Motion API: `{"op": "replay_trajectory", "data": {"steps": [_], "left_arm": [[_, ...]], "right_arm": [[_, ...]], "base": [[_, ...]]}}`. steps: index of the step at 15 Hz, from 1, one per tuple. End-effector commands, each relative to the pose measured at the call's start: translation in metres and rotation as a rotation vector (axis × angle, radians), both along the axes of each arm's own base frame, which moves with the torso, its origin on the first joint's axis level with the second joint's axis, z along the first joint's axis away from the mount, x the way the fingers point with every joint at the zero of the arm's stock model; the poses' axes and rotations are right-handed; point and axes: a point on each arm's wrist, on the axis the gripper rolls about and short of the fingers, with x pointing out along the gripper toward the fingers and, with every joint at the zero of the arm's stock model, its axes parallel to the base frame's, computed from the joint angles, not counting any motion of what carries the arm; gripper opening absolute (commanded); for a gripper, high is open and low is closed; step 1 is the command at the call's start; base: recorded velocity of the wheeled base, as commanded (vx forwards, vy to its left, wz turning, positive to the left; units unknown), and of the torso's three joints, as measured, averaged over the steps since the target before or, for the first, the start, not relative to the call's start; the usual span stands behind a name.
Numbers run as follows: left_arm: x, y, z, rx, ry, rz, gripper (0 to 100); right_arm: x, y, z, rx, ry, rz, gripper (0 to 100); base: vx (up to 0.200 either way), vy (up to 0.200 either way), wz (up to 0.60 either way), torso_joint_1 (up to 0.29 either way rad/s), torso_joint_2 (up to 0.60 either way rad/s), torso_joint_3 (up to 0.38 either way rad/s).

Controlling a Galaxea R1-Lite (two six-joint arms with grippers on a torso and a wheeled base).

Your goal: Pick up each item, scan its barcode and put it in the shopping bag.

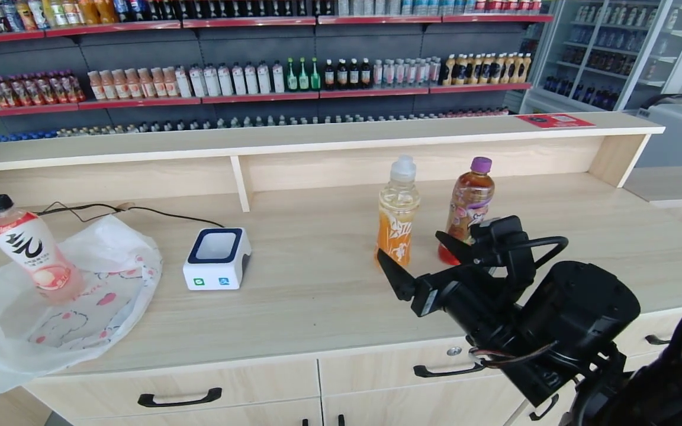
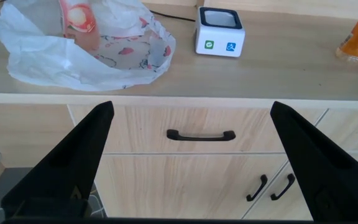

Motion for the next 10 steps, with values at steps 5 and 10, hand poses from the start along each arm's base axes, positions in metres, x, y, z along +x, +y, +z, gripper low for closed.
{"op": "replay_trajectory", "data": {"steps": [5, 10], "left_arm": [[0.0, 0.0, 0.0, 0.0, 0.002, 0.001, 100], [0.0, 0.0, 0.0, -0.002, 0.0, -0.001, 100]], "right_arm": [[-0.001, -0.004, -0.02, -0.056, 0.063, -0.008, 100], [0.01, -0.005, -0.016, -0.037, 0.042, -0.034, 100]], "base": [[0.04, 0.0, 0.0, 0.001, 0.0, 0.0], [0.0, 0.0, 0.0, 0.0, 0.0, 0.0]]}}
